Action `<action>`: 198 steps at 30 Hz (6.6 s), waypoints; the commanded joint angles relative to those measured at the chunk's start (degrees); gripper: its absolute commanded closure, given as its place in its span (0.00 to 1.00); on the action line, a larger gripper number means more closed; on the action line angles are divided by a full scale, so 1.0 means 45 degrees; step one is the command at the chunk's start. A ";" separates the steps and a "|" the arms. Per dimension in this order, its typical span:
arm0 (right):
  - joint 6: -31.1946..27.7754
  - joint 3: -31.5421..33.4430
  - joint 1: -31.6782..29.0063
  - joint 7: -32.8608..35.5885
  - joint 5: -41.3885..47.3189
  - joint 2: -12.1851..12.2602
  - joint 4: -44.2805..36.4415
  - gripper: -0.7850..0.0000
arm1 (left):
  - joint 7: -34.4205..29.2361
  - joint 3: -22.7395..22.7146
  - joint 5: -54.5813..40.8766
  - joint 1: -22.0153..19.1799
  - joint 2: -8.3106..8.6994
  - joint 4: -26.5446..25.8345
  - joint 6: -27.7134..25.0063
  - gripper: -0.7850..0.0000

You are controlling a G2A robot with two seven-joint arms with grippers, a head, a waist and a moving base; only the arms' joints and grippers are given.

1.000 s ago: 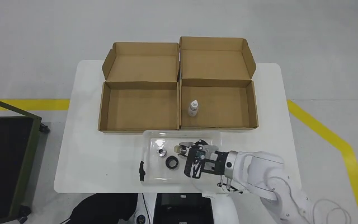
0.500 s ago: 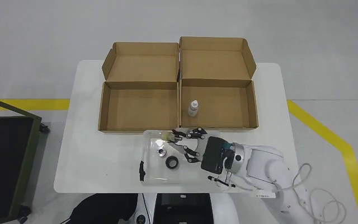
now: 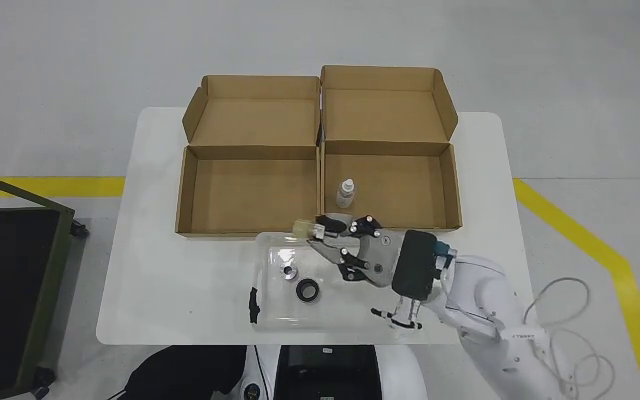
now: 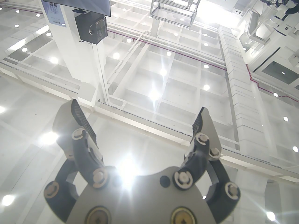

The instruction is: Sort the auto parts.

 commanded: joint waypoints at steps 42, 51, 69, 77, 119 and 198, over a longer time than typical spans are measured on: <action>0.1630 0.1158 0.1079 0.6747 -0.1703 0.0304 0.2709 1.00 | 0.0000 0.0000 0.0000 0.0000 0.0000 0.0000 0.0000 0.00; 0.1702 0.0561 0.2188 0.7280 -0.1740 0.0174 0.4083 1.00 | 0.0000 0.0000 0.0000 0.0000 0.0000 0.0000 0.0000 0.00; 0.1720 -0.0620 0.3807 0.8113 -0.1905 -0.0107 0.6335 0.97 | 0.0000 0.0000 0.0000 0.0000 0.0000 0.0000 0.0000 0.00; 0.1850 -0.0801 0.3948 0.7867 -0.2117 -0.0165 0.6798 0.59 | 0.0000 0.0000 0.0000 0.0000 0.0000 0.0000 0.0000 0.00; -0.0596 -0.1066 0.0619 0.7654 -0.2303 0.0285 0.0162 0.00 | 0.0000 0.0000 0.0000 0.0000 0.0000 0.0000 0.0000 0.00; -0.1083 -0.4196 0.1984 0.5771 -0.3086 -0.0301 0.4426 1.00 | 0.0000 0.0000 0.0000 0.0000 0.0000 0.0000 0.0000 0.00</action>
